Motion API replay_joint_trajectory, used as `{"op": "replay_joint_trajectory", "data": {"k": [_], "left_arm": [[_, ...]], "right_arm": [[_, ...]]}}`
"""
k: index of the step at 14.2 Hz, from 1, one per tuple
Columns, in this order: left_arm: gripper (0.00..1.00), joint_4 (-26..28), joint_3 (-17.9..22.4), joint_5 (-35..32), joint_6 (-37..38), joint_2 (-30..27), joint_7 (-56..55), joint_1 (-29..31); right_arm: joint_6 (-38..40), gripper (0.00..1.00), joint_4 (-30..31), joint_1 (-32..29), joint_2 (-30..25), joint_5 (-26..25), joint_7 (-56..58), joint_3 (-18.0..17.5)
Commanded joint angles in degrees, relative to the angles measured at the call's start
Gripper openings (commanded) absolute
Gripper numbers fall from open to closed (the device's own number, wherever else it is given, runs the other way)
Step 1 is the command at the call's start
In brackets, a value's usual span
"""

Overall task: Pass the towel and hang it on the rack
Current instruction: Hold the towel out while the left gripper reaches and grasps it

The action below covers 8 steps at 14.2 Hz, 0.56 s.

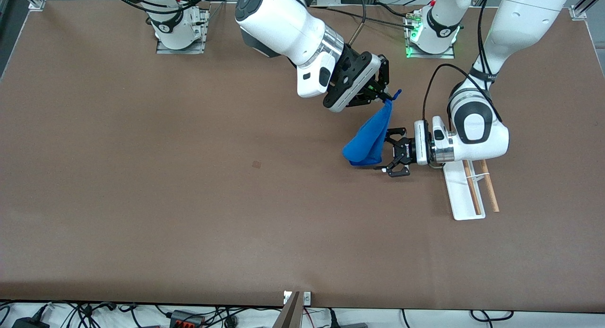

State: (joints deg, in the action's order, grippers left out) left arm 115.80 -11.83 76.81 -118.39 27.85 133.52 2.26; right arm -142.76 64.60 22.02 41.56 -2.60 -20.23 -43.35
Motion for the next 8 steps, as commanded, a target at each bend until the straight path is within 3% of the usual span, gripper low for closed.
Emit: {"op": "replay_joint_trajectory", "data": {"k": [1,2,3,4,6,8], "left_arm": [[0.65,0.04,-0.39,1.94,-0.53,0.45,3.42,0.28],[0.5,-0.22,-0.48,1.94,-0.53,0.45,3.77,0.28],[0.28,-0.4,-0.48,2.03,-0.53,0.36,4.64,0.28],[0.13,-0.48,-0.48,2.64,-0.53,0.36,4.82,0.28],[0.01,-0.66,-0.39,3.17,-0.62,0.19,4.74,0.28],[0.01,-0.92,-0.39,3.17,-2.88,-0.51,4.56,0.37]], "right_arm": [[-0.94,0.0,0.52,0.39,-0.34,-0.91,-1.12,0.46],[-0.94,0.0,0.52,0.39,-0.43,-0.91,-1.13,0.46],[-1.02,0.0,0.61,0.39,-0.34,-0.91,-1.04,0.46],[-1.03,0.0,0.61,0.39,-0.43,-0.91,-1.12,0.46],[-1.03,0.0,0.61,0.39,-0.34,-0.91,-1.04,0.46],[-0.94,0.0,0.52,0.39,-0.43,-0.91,-1.13,0.46]]}}
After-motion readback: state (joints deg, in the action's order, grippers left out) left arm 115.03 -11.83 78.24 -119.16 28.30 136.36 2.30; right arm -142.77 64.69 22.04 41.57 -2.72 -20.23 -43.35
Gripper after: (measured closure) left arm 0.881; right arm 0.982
